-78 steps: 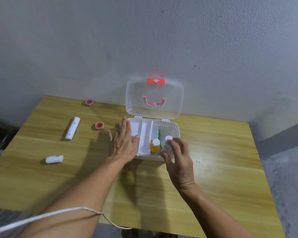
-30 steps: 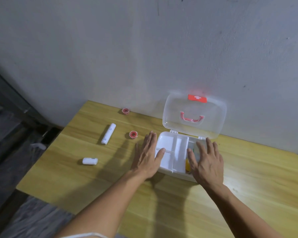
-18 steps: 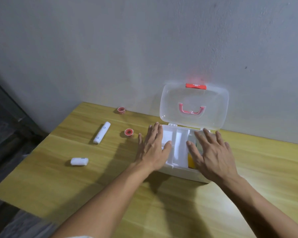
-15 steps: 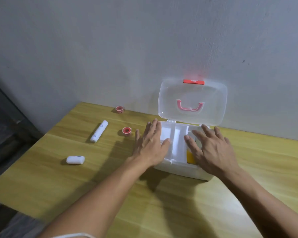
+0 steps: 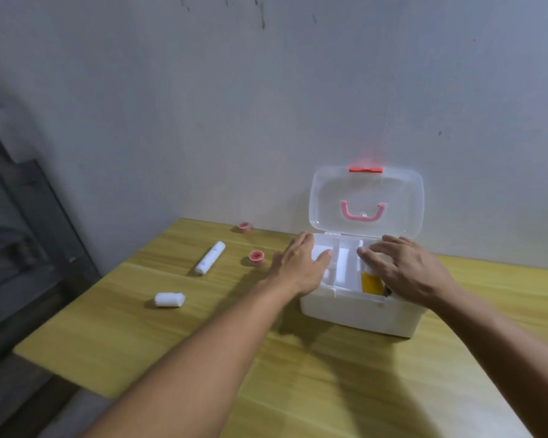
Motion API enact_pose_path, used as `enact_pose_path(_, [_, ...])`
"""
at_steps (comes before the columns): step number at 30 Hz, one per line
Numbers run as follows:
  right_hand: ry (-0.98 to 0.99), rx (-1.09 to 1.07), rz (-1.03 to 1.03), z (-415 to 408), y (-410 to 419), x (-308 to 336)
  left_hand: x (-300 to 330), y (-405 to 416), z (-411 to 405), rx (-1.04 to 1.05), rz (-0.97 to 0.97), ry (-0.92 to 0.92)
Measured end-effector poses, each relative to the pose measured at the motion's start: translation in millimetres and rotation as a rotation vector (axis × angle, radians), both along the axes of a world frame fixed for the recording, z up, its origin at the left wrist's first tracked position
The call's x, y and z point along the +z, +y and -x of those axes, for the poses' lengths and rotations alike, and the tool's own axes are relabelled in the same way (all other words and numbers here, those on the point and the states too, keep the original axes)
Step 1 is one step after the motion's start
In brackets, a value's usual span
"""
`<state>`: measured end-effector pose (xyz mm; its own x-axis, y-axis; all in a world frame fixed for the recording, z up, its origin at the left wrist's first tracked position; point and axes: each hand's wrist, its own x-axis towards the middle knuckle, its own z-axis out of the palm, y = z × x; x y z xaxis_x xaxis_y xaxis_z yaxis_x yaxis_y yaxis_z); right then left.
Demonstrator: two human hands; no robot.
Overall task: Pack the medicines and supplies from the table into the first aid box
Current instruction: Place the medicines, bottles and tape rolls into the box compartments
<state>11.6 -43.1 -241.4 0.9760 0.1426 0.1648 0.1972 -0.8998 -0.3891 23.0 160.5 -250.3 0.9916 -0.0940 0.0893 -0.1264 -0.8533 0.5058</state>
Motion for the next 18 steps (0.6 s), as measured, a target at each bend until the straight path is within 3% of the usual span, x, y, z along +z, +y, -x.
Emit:
enact_pose_path(5, [-0.049, -0.012, -0.015, 5.8, 7.0, 4.8, 3.1, 33.6, -4.7, 0.121, 0.342, -0.161])
enact_pose_path(10, [-0.072, -0.014, -0.009, 0.7, 8.9, 1.5, -17.3, 95.3, -33.0, 0.277, 0.118, -0.048])
enact_pose_path(15, [-0.106, -0.009, -0.017, -4.5, 7.6, -2.7, -35.5, 114.9, -60.8, 0.223, -0.076, -0.027])
enact_pose_path(18, [-0.135, -0.011, -0.007, -4.4, 7.4, -4.5, -43.6, 119.8, -75.8, 0.189, -0.067, 0.021])
